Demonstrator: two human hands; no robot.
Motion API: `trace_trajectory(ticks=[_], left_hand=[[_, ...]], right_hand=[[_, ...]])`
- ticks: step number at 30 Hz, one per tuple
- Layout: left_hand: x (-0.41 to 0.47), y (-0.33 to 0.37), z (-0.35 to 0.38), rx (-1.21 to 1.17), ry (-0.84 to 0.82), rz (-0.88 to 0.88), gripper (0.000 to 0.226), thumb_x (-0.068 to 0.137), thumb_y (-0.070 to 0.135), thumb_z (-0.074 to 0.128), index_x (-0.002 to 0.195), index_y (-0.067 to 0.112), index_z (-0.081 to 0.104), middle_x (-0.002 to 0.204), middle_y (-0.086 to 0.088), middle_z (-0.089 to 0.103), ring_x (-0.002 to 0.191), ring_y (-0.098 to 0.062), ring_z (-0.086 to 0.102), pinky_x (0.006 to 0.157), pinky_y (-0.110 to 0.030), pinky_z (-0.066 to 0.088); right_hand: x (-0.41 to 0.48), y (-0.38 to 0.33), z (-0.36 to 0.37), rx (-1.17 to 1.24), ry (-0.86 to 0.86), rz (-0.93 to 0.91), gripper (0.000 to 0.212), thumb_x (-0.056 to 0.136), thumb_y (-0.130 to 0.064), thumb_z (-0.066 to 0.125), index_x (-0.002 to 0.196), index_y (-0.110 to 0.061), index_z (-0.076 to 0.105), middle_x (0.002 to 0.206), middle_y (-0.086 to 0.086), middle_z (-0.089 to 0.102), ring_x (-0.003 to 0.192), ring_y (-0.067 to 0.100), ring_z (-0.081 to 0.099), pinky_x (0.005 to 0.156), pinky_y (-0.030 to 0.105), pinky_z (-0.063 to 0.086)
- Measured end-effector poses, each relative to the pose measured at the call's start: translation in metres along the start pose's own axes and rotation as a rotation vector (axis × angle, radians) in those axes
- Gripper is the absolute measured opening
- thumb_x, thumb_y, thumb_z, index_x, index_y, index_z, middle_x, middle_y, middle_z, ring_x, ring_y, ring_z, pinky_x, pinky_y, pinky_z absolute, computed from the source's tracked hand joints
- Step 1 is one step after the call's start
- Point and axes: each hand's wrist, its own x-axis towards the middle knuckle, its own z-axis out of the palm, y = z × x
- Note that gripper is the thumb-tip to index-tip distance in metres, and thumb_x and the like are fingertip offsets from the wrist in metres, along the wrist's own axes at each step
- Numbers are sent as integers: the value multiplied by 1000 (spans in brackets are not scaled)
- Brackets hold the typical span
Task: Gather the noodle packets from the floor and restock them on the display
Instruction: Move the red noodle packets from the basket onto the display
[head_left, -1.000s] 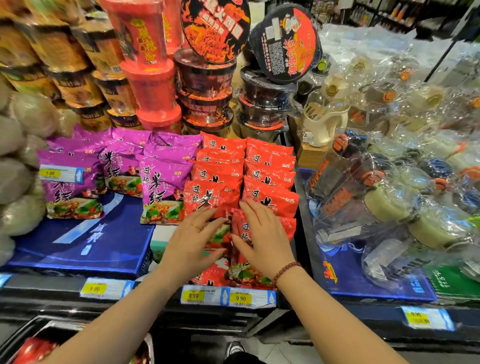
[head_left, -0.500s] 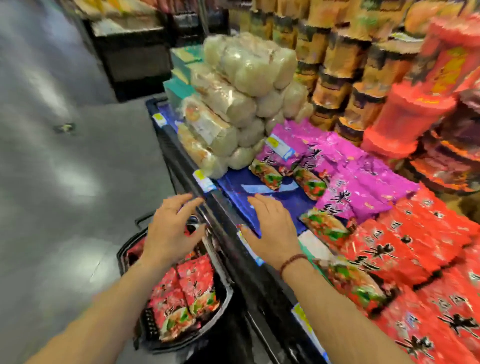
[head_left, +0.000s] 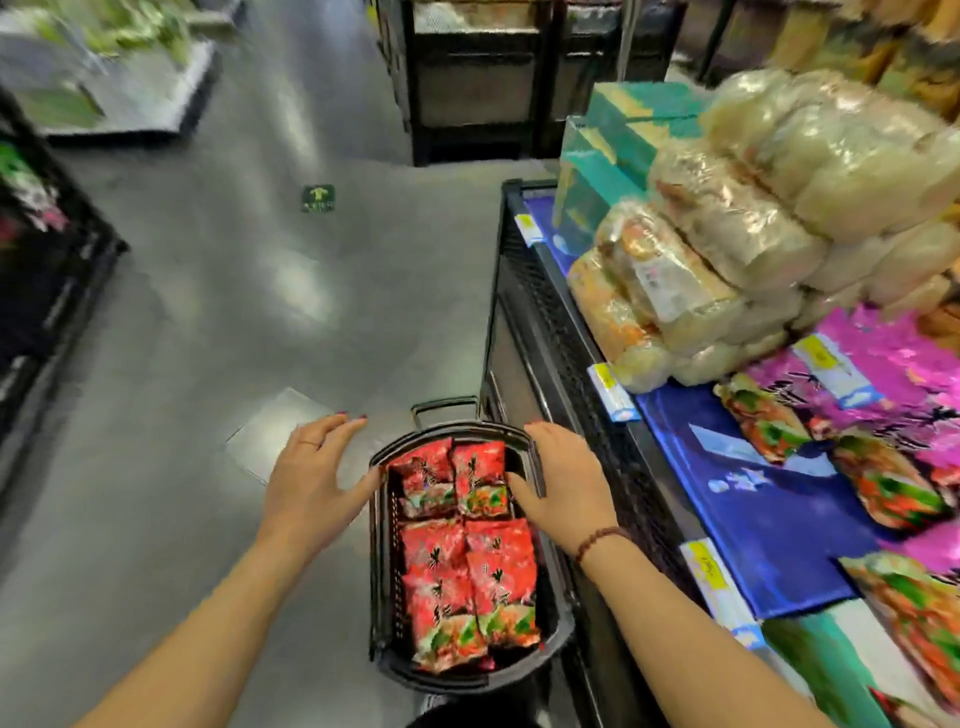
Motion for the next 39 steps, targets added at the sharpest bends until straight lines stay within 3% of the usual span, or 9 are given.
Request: trace_trajectory(ticks=[11,15,19,23,25,28,32,35,39], left_hand=[[-29,-67,100,-114,-117,-375,60,79,43,71,134,24,55,135,3,52,127,-16,40,102,-30,35],[-36,-94,167,-211,-160,-480,70,71,59,55,132,24,58,131,2,55,125,-17,44,103,-29,35],[-33,-113,232,-324,-151,-540,66,72,53,60,131,24,57,130,6,52,125,-12,44,103,-17,28],[-26,-128,292,-424,-138,-550,62,73,38,69,132,22,56,126,11,47,118,-1,42,97,3,21],[-21,-135,319,-478,-156,-557,64,72,40,69,133,27,53,126,11,48,118,1,42,101,-4,27],[-11,-148,355,-534,-173,-581,66,71,34,71,133,34,48,126,9,48,123,-7,44,107,-27,38],[3,-163,395,-565,-218,-593,78,70,37,73,140,35,40,140,-3,43,136,-18,36,113,-41,33],[17,-167,419,-590,-217,-626,84,71,35,77,143,38,34,150,-10,33,141,-18,26,112,-24,23],[26,-177,445,-570,-194,-599,86,78,18,78,148,34,31,144,-2,38,119,1,30,95,-6,25]], right_hand=[[53,36,134,186,-318,157,53,89,-30,63,138,-26,44,137,-2,45,130,17,39,108,33,34],[72,65,203,248,-407,289,56,87,-26,65,138,-28,44,137,2,42,129,21,40,109,40,35],[88,104,271,284,-400,376,59,83,-22,69,138,-28,46,135,6,43,128,24,43,108,42,38],[98,143,325,307,-352,434,65,81,-16,71,139,-29,45,136,12,42,128,25,40,105,30,31],[102,159,345,305,-349,441,70,81,-16,72,142,-31,41,144,13,36,135,26,34,109,33,28],[108,178,373,325,-334,441,76,80,-17,73,144,-35,37,151,18,25,142,28,24,114,34,23],[116,196,402,410,-282,432,83,78,-16,77,145,-35,33,149,16,25,138,19,28,109,14,18],[121,203,414,478,-251,413,88,76,-12,76,142,-47,28,140,7,34,117,3,39,93,-4,23],[121,205,425,497,-276,376,90,79,-15,74,140,-55,20,134,4,37,113,4,42,97,14,29]])
